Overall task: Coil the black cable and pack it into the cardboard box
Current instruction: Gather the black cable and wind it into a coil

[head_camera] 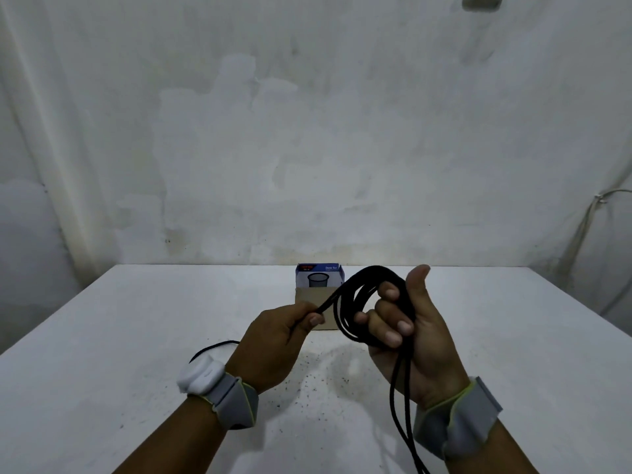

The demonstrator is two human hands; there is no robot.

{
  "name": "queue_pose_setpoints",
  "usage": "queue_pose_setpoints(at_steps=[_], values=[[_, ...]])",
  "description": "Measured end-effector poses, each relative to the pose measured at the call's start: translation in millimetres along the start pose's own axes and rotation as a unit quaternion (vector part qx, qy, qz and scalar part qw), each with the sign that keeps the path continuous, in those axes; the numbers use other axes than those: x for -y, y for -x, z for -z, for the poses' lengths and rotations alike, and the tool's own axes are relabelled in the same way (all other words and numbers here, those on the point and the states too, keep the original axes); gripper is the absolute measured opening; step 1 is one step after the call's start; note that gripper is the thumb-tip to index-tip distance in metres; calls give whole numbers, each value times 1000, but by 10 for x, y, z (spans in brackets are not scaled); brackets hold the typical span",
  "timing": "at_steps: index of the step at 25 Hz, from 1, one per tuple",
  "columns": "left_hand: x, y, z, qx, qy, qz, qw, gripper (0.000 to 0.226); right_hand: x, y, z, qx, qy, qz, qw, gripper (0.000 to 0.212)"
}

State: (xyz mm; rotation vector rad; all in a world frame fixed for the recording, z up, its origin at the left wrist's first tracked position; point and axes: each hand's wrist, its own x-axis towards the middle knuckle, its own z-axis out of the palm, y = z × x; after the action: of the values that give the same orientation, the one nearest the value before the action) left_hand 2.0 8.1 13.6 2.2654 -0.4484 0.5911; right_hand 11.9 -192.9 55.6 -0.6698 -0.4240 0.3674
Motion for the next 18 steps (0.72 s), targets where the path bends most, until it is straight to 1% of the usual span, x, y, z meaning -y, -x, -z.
queue_pose_setpoints(at_steps=[3, 5, 7, 8, 9, 10, 12, 14, 18], values=[[-4, 73, -106, 40, -50, 8, 998, 44, 5, -59, 25, -39, -57, 56, 996, 48], [-5, 102, -158, 76, -70, 16, 994, 50, 9, -103, 42, -55, -59, 93, 992, 44], [-18, 119, -199, 115, -105, 9, 988, 48, 4, -138, 74, -79, -35, 121, 989, 38], [-34, 122, -209, 129, -122, 2, 984, 44, -5, -150, 95, -96, 1, 130, 987, 36], [-57, 121, -211, 141, -136, -6, 981, 40, -22, -160, 119, -116, 72, 137, 981, 35], [-83, 116, -202, 150, -147, -16, 977, 37, -57, -169, 146, -137, 172, 142, 965, 36], [-144, 102, -164, 172, -167, -39, 970, 33, -151, -165, 210, -157, 365, 149, 905, 34], [-213, 73, -100, 190, -188, -61, 962, 30, -230, -140, 284, -133, 477, 139, 858, 27], [-315, -41, 93, 215, -208, -112, 948, 28, -326, -73, 394, -40, 646, 61, 760, 32]])
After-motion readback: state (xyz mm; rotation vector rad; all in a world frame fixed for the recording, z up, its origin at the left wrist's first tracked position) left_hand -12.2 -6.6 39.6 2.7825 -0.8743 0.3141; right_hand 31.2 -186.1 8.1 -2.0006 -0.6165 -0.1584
